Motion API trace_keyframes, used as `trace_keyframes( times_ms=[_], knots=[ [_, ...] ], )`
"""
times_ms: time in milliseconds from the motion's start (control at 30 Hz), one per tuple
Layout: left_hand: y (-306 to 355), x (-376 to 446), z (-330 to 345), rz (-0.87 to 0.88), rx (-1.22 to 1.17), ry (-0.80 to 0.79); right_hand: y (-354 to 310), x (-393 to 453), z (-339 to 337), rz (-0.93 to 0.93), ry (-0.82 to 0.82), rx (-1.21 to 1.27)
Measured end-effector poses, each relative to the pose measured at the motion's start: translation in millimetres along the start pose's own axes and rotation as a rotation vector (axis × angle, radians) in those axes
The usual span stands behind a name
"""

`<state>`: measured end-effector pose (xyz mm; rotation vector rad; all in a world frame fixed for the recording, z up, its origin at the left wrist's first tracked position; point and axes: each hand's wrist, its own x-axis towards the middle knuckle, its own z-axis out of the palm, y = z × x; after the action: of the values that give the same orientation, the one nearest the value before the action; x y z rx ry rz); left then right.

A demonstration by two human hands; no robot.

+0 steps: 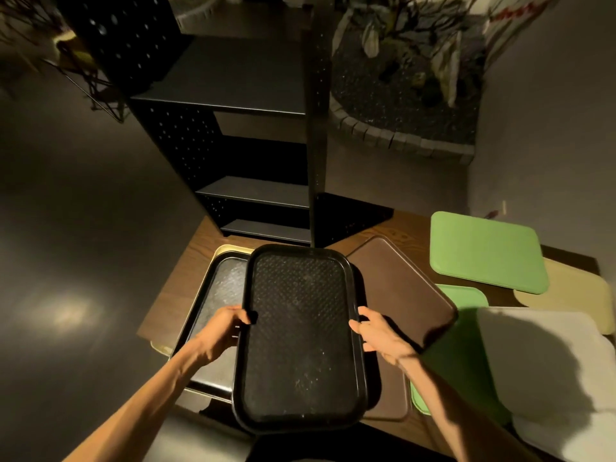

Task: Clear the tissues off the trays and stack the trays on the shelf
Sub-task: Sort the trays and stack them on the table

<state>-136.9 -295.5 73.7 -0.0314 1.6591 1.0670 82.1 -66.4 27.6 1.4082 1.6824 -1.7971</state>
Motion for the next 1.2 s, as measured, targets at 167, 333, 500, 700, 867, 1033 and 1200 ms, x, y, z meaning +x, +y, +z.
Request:
trace_keyframes(
  times_ms=[167, 333, 500, 700, 867, 1033, 1200],
  knots=[
    [-3, 9, -34, 0.014, 0.037, 0.092, -3, 7, 34, 0.037, -0.032, 0.028],
    [-11, 27, -66, 0.081, 0.214, 0.281, -16, 15, 76, 0.080, -0.028, 0.008],
    [-11, 52, -111, 0.069, 0.652, 0.386, -28, 25, 119, 0.108, 0.000, -0.051],
    [-20, 92, -156, 0.030, 0.833, 0.398, -4, 75, 154, 0.058, 0.175, -0.330],
    [-23, 119, -172, 0.034, 0.837, 0.398, -49, 47, 178, 0.066, 0.276, -0.481],
    [-9, 119, -170, 0.077, 0.828, 0.436, -58, 48, 195, 0.062, 0.335, -0.559],
    [-13, 124, -175, 0.089, 0.880, 0.409, -59, 49, 207, 0.062, 0.377, -0.674]
  ],
)
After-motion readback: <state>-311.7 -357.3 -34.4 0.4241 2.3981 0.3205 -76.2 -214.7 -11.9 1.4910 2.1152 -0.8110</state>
